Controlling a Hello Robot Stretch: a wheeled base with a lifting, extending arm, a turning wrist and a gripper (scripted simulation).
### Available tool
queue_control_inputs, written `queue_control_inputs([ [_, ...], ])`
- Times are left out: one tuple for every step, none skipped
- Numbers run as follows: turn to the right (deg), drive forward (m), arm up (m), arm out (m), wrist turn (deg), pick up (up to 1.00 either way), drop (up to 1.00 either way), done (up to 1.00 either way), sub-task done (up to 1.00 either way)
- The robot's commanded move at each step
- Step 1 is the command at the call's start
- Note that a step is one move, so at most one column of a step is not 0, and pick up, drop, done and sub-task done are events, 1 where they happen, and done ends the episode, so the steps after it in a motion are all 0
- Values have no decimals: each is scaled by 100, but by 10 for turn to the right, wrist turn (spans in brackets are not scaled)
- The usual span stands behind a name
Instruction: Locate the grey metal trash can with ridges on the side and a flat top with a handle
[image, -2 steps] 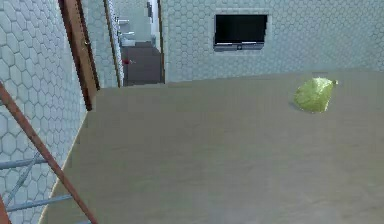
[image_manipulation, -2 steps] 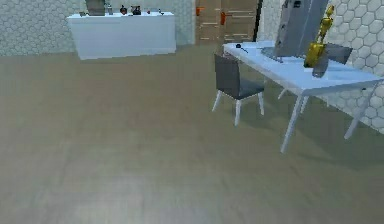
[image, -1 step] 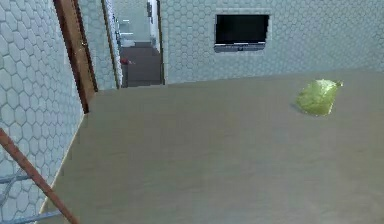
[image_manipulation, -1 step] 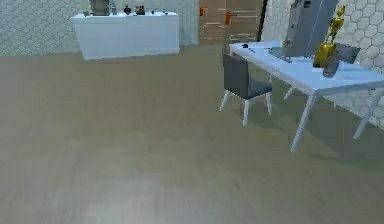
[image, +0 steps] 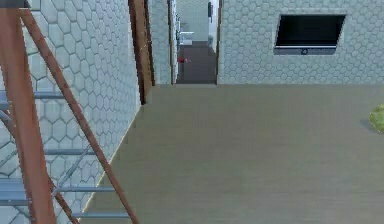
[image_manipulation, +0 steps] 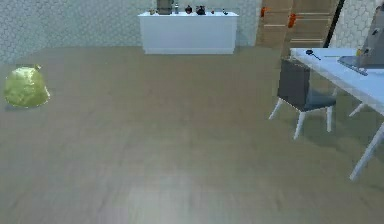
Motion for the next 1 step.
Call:
queue_control_inputs([
  [0, 100, 0, 0, 0, 0, 0, 0, 0],
])
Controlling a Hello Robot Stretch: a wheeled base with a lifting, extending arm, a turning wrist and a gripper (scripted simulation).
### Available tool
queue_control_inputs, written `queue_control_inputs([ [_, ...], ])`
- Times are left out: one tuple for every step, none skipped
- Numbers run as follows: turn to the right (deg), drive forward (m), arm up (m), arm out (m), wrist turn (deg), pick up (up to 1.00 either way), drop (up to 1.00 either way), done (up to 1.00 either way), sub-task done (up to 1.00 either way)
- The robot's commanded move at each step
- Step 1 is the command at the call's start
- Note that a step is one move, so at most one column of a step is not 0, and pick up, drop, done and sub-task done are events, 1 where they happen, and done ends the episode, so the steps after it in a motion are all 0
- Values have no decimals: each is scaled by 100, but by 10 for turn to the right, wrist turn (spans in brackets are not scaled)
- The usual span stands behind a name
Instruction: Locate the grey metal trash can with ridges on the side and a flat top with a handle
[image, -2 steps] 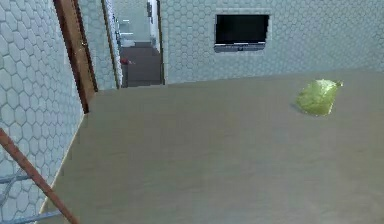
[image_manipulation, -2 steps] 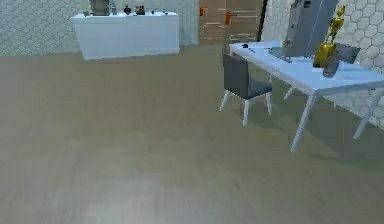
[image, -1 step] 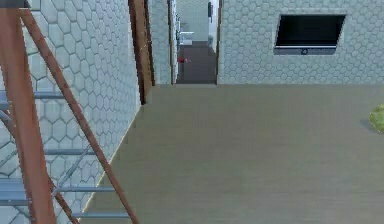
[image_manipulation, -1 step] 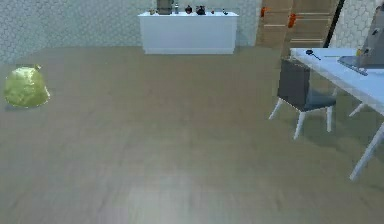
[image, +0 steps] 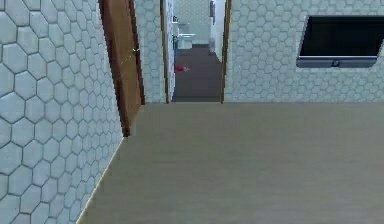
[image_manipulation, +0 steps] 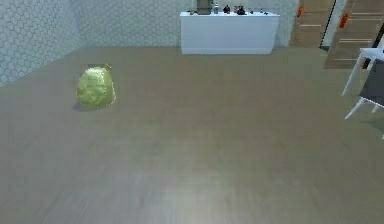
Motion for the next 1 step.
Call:
queue_control_inputs([
  [0, 100, 0, 0, 0, 0, 0, 0, 0],
])
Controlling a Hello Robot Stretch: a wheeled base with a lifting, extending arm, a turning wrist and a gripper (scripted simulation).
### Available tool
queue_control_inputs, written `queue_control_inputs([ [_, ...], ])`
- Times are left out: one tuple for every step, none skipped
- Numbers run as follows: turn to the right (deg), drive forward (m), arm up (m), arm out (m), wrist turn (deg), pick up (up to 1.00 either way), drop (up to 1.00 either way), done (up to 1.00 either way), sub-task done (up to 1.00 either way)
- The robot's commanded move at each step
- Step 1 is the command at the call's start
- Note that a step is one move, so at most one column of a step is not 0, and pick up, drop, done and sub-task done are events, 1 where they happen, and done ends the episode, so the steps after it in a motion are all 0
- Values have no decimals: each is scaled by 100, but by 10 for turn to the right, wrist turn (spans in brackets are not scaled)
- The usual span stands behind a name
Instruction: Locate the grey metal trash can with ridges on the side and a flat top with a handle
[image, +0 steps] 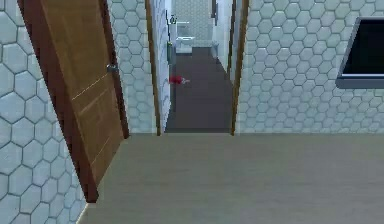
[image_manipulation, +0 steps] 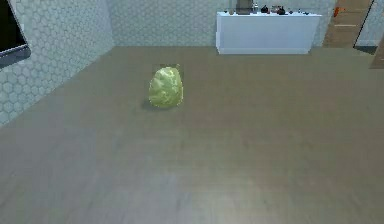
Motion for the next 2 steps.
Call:
queue_control_inputs([
  [0, 100, 0, 0, 0, 0, 0, 0, 0],
  [-30, 0, 0, 0, 0, 0, 0, 0, 0],
])
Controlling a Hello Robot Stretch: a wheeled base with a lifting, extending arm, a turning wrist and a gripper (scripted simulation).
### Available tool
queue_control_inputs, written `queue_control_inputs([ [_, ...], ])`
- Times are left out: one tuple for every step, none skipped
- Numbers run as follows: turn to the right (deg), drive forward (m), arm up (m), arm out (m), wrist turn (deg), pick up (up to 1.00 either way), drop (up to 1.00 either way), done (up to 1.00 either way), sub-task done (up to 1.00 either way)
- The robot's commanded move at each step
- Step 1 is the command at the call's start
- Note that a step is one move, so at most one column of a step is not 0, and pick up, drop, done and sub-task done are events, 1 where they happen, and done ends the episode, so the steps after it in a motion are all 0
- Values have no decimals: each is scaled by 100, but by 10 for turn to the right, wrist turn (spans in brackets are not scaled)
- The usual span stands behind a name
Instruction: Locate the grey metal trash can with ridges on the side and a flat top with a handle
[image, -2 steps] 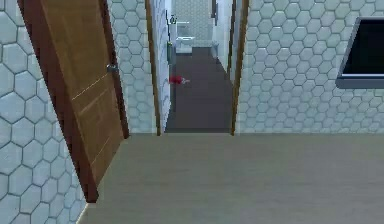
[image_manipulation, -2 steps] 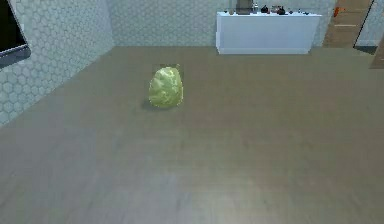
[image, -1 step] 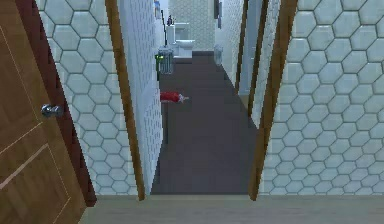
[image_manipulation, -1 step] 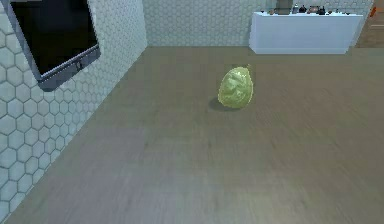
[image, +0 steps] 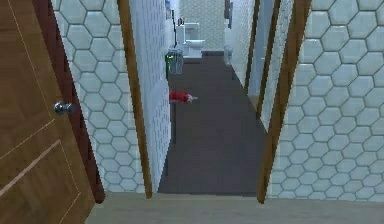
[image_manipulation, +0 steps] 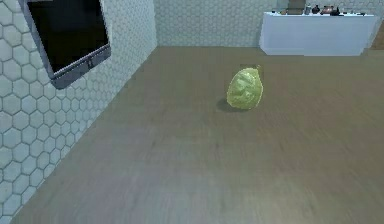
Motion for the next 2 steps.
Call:
queue_control_inputs([
  [90, 0, 0, 0, 0, 0, 0, 0, 0],
  [0, 100, 0, 0, 0, 0, 0, 0, 0],
])
